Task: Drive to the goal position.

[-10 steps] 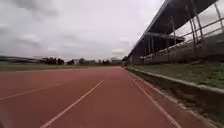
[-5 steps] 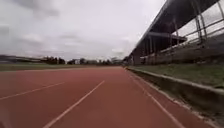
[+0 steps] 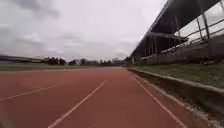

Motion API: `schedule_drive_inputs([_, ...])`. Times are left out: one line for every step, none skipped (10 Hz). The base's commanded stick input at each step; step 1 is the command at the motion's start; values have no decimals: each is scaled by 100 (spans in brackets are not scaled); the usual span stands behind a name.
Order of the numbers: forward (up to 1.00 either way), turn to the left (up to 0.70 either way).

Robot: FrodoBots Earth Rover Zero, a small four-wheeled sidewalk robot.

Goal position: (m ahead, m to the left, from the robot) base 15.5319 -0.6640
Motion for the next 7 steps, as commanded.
schedule_drive_inputs([70, 0])
schedule_drive_inputs([70, 0])
schedule_drive_inputs([70, 0])
schedule_drive_inputs([70, 0])
schedule_drive_inputs([70, 0])
schedule_drive_inputs([70, 0])
schedule_drive_inputs([70, 0])
